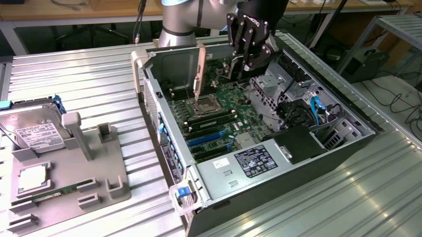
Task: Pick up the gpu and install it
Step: 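Insert the gpu into the slot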
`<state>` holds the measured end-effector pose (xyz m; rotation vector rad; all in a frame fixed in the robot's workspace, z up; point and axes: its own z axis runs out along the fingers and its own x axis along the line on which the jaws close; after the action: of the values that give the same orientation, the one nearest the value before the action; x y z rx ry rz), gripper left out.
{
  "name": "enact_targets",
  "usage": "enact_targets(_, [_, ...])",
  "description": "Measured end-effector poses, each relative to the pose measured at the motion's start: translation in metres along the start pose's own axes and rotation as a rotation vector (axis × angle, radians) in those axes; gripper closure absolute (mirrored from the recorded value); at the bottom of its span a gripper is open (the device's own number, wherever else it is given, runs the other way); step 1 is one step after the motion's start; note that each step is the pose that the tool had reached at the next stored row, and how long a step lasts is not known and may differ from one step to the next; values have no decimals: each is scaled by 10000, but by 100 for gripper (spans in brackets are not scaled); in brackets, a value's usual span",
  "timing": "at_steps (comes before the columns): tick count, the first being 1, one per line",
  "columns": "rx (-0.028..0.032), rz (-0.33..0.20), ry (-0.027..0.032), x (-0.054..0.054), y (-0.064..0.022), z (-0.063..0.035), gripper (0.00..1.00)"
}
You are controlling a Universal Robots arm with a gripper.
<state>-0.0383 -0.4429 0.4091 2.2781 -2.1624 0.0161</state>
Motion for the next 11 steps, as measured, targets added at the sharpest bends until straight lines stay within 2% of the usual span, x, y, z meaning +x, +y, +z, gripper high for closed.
enact_targets(11, [0,0,0,0,0,52,72])
